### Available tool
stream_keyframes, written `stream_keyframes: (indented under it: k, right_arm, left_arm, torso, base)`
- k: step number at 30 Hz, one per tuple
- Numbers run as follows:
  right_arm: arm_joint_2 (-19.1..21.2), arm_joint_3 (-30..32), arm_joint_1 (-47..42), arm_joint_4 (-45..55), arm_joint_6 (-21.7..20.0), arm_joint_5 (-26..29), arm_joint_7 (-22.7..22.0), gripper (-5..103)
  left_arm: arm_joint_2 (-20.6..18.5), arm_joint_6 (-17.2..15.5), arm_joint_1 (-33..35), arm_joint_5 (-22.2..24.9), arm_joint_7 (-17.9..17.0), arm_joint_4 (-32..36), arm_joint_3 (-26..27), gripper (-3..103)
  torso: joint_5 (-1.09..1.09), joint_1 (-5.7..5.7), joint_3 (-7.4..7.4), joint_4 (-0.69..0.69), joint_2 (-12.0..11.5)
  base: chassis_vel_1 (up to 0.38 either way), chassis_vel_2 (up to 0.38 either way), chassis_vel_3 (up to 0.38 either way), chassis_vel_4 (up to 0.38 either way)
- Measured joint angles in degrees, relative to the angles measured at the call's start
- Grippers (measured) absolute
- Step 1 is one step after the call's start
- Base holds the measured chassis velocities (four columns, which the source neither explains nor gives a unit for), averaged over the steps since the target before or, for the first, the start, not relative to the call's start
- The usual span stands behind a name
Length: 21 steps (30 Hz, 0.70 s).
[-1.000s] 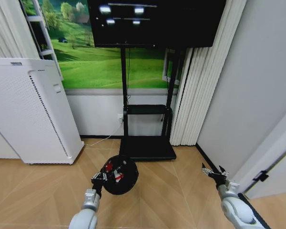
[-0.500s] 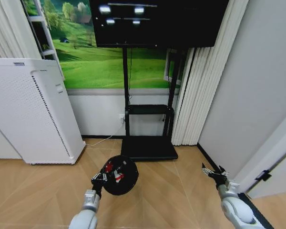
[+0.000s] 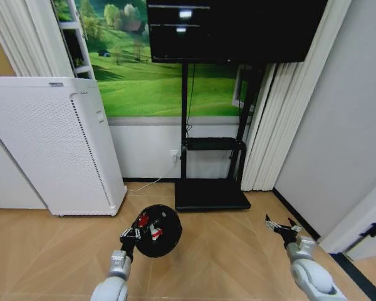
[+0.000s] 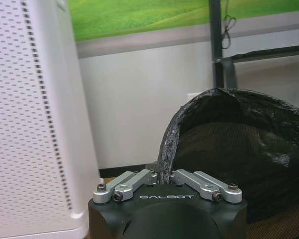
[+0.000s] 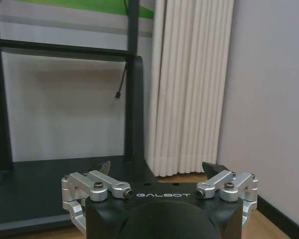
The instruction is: Pick up the trash bin and place the garbage on the floor into it.
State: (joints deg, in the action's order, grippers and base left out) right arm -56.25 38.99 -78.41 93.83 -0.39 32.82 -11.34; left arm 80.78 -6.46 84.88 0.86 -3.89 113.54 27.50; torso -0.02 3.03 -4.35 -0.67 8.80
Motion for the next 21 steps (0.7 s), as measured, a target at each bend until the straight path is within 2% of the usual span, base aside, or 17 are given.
stream_keyframes:
  k: [2, 3, 8, 12, 13, 15, 19, 21]
  right_arm:
    - [0.0, 0.0, 0.0, 0.0, 0.0, 0.0, 0.0, 100]
    - [0.0, 0.0, 0.0, 0.0, 0.0, 0.0, 0.0, 100]
    - [0.0, 0.0, 0.0, 0.0, 0.0, 0.0, 0.0, 100]
    - [0.0, 0.0, 0.0, 0.0, 0.0, 0.0, 0.0, 100]
    - [0.0, 0.0, 0.0, 0.0, 0.0, 0.0, 0.0, 100]
    - [0.0, 0.0, 0.0, 0.0, 0.0, 0.0, 0.0, 100]
    - [0.0, 0.0, 0.0, 0.0, 0.0, 0.0, 0.0, 100]
    - [0.0, 0.0, 0.0, 0.0, 0.0, 0.0, 0.0, 100]
  left_arm:
    - [0.0, 0.0, 0.1, 0.0, 0.0, 0.1, 0.0, 3]
    - [0.0, 0.0, 0.1, 0.0, 0.0, 0.1, 0.0, 3]
    - [-0.1, 0.2, 0.2, -0.1, 0.0, 0.2, 0.0, 3]
    - [0.0, 0.4, 0.4, -0.1, 0.0, 0.2, 0.1, 3]
    - [0.0, 0.4, 0.4, -0.1, 0.0, 0.2, 0.1, 3]
    - [0.0, 0.5, 0.4, -0.2, -0.1, 0.2, 0.1, 3]
    - [-0.3, 0.5, 0.4, -0.2, -0.6, 0.1, -0.1, 3]
    - [-0.5, 0.5, 0.4, -0.2, -0.7, 0.0, -0.3, 3]
  torso:
    - [0.07, 0.00, -0.01, 0.02, 0.0]
    - [0.00, 0.01, -0.01, 0.03, 0.0]
    - [0.06, 0.01, -0.01, 0.01, 0.0]
    - [0.00, 0.00, -0.01, 0.00, 0.0]
    - [0.07, 0.01, -0.01, 0.02, 0.0]
    - [0.00, 0.00, -0.01, 0.00, 0.0]
    - [0.05, 0.01, -0.02, 0.04, 0.0]
    - [-0.01, 0.00, 0.00, 0.01, 0.0]
  base:
    - [0.383, 0.387, -0.372, -0.350]
    - [0.352, 0.398, -0.364, -0.370]
    - [0.351, 0.368, -0.363, -0.368]
    - [0.360, 0.363, -0.330, -0.354]
    - [0.344, 0.348, -0.381, -0.342]
    - [0.336, 0.347, -0.332, -0.331]
    - [0.306, 0.316, -0.315, -0.282]
    - [0.189, 0.240, -0.203, -0.231]
